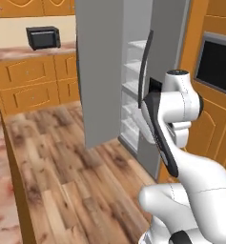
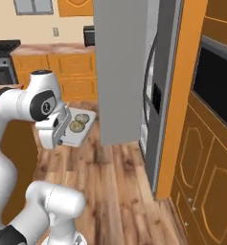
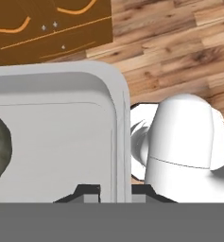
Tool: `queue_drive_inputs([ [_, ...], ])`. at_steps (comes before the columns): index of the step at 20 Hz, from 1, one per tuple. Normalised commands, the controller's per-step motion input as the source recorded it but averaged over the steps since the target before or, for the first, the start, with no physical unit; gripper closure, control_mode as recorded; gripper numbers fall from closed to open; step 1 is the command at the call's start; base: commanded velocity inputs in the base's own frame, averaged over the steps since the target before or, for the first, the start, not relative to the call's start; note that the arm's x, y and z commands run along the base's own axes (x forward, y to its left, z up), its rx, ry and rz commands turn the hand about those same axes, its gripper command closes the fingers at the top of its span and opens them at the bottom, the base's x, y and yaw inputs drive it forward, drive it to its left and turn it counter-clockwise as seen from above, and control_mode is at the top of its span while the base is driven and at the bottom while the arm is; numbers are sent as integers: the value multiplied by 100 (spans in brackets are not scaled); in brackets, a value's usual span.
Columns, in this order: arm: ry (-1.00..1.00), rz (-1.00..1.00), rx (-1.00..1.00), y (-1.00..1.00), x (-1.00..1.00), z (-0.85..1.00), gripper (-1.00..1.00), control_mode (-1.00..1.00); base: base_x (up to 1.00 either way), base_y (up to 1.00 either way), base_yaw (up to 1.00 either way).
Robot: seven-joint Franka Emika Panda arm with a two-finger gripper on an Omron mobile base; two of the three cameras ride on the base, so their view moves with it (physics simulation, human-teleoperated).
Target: Place two dumplings into each of the tupperware containers and then place the containers in the fridge.
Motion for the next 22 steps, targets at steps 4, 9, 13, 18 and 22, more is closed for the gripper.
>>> queue_drive_inputs([
  [4, 0, 0, 0, 0, 0, 0, 100, 100, 88, 8, -47],
  [9, 0, 0, 0, 0, 0, 0, 100, 100, 81, 33, -53],
  [13, 0, 0, 0, 0, 0, 0, 100, 100, 76, 59, -58],
  [18, 0, 0, 0, 0, 0, 0, 100, 100, 72, 67, -59],
  [22, 0, 0, 0, 0, 0, 0, 100, 100, 40, 79, -60],
])
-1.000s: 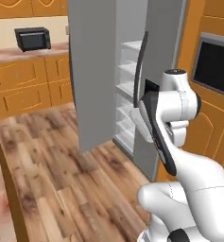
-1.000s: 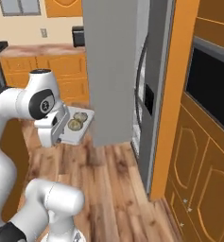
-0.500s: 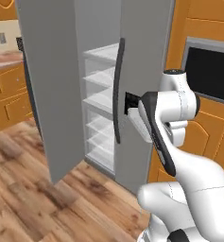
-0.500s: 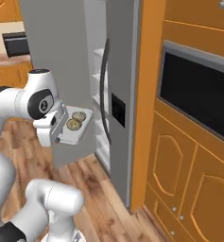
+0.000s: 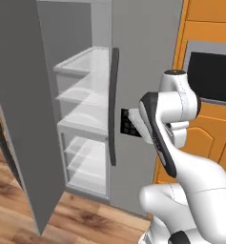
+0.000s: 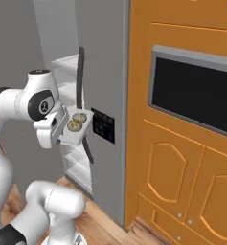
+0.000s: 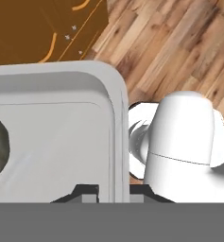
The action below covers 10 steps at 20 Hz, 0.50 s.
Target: Place two dumplings into each of the tupperware containers and then place the containers in the fridge.
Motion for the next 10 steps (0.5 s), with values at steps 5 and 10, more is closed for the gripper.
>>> queue_drive_inputs([
  [5, 0, 0, 0, 0, 0, 0, 100, 100, 8, 91, -56],
  [10, 0, 0, 0, 0, 0, 0, 100, 100, 0, 98, -46],
])
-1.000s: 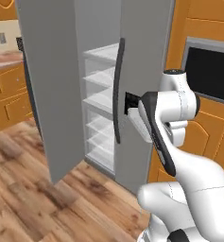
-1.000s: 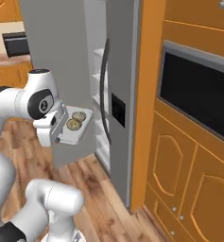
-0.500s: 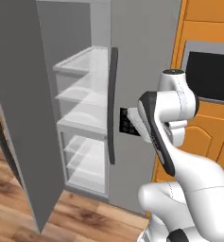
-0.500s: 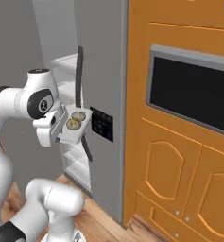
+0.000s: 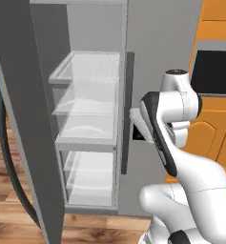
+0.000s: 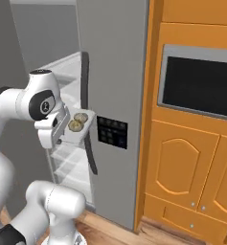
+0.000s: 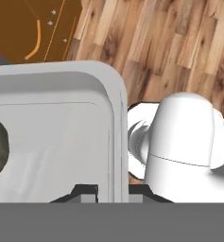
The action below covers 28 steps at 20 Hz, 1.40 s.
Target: Place two dumplings into each of the tupperware containers and then place the containers in the fridge.
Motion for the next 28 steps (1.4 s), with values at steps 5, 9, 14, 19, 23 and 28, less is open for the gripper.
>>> queue_drive_inputs([
  [5, 0, 0, 0, 0, 0, 0, 100, 100, 0, 64, -34],
  [9, 0, 0, 0, 0, 0, 0, 100, 100, 15, 44, -23],
  [14, 0, 0, 0, 0, 0, 0, 100, 100, 32, 60, -7],
  [19, 0, 0, 0, 0, 0, 0, 100, 100, 55, 39, 0],
  [23, 0, 0, 0, 0, 0, 0, 100, 100, 72, 8, 2],
  [28, 0, 0, 0, 0, 0, 0, 100, 100, 41, 7, 6],
])
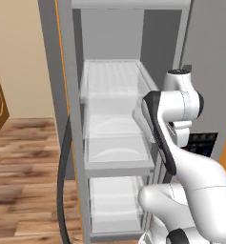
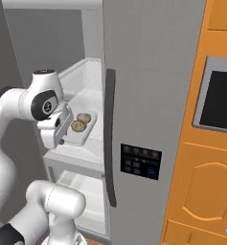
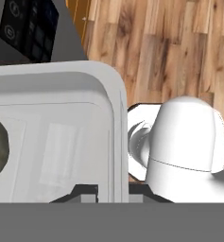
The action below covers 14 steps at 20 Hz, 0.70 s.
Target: Place two dumplings into each of the tupperware containers and then place the containers in the fridge.
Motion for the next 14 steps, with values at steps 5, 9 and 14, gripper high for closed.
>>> queue_drive_inputs([
  [5, 0, 0, 0, 0, 0, 0, 100, 100, 14, 32, 9],
  [9, 0, 0, 0, 0, 0, 0, 100, 100, 16, 50, 9],
  [14, 0, 0, 0, 0, 0, 0, 100, 100, 35, 26, 2],
])
